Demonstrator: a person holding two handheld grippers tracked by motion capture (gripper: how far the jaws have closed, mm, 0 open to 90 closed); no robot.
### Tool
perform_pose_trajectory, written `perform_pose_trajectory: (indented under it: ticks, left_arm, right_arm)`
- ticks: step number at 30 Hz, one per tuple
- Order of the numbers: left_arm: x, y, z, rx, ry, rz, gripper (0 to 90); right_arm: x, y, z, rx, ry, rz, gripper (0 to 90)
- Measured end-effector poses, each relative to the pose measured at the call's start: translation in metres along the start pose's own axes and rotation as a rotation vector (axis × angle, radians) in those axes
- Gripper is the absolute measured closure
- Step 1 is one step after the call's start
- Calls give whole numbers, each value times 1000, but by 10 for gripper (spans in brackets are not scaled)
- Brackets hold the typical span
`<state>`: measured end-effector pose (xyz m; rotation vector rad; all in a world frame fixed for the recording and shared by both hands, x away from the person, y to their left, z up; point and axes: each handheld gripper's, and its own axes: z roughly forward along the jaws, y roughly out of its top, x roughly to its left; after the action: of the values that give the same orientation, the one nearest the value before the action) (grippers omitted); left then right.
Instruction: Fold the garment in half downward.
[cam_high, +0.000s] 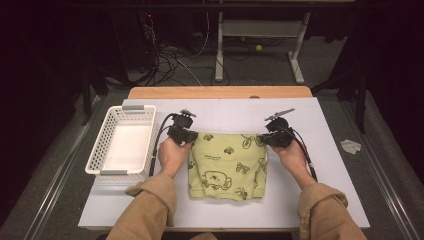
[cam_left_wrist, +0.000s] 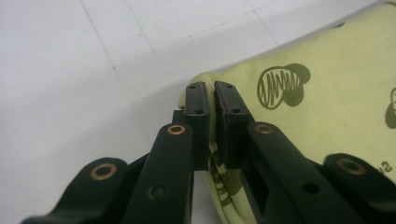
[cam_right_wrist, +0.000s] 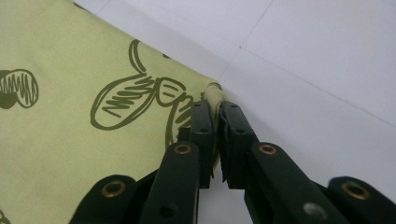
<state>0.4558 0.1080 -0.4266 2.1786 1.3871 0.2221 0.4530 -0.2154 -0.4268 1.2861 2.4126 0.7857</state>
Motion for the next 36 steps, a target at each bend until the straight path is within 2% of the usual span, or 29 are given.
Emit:
perform_pose_trajectory:
  ticks: [2, 8, 13, 15, 19, 21, 23, 25, 28, 30, 34, 36]
  left_arm:
    - [3, 0, 1, -3, -3, -14, 809]
    - [11, 3, 2, 4, 10, -22, 807]
    - [13, 9, -1, 26, 29, -6, 807]
    - [14, 11, -1, 20, 34, -11, 807]
    - [17, 10, 4, 34, 4, -29, 803]
    - [17, 9, 4, 27, -31, -51, 791]
    - [13, 9, 2, 19, -26, -23, 758]
    - [11, 8, 0, 8, -24, -12, 686]
    - [7, 5, -5, -3, -36, 12, 603]
    - [6, 4, -10, -17, -52, 27, 550]
    - [6, 5, -20, -57, -71, 31, 507]
    - [8, 4, -23, -71, -84, 24, 491]
  right_arm:
    - [1, 3, 3, 14, -6, -9, 863]
    - [5, 12, 12, 27, -22, -14, 863]
    - [7, 15, 16, 29, -26, -23, 861]
    - [7, 17, 15, 26, -25, -20, 860]
    - [7, 19, 19, 44, -27, -27, 845]
    - [8, 18, 22, 59, -26, -25, 818]
    - [9, 17, 22, 60, -21, -21, 776]
    - [9, 15, 20, 60, -24, -21, 753]
    - [11, 13, 12, 21, -24, -33, 701]
    - [12, 12, 6, -5, -11, -24, 661]
    - [13, 10, 3, -1, -13, -23, 631]
    - [14, 9, 0, -20, -5, -16, 630]
